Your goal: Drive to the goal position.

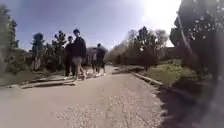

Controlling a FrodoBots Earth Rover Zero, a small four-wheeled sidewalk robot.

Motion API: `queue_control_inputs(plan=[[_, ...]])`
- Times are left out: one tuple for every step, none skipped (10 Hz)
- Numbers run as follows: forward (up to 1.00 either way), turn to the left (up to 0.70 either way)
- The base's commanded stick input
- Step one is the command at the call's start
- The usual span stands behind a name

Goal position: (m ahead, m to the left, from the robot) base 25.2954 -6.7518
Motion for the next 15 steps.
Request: queue_control_inputs(plan=[[0.7, 0.0], [0.7, 0.0], [0.7, 0.0], [0.7, 0.0], [0.7, 0.0], [0.7, 0.0], [0.7, 0.0], [0.7, 0.0], [0.7, 0.0], [0.7, 0.0], [0.7, 0.0], [0.7, 0.0], [0.7, 0.0], [0.7, 0.0], [0.7, 0.0]])
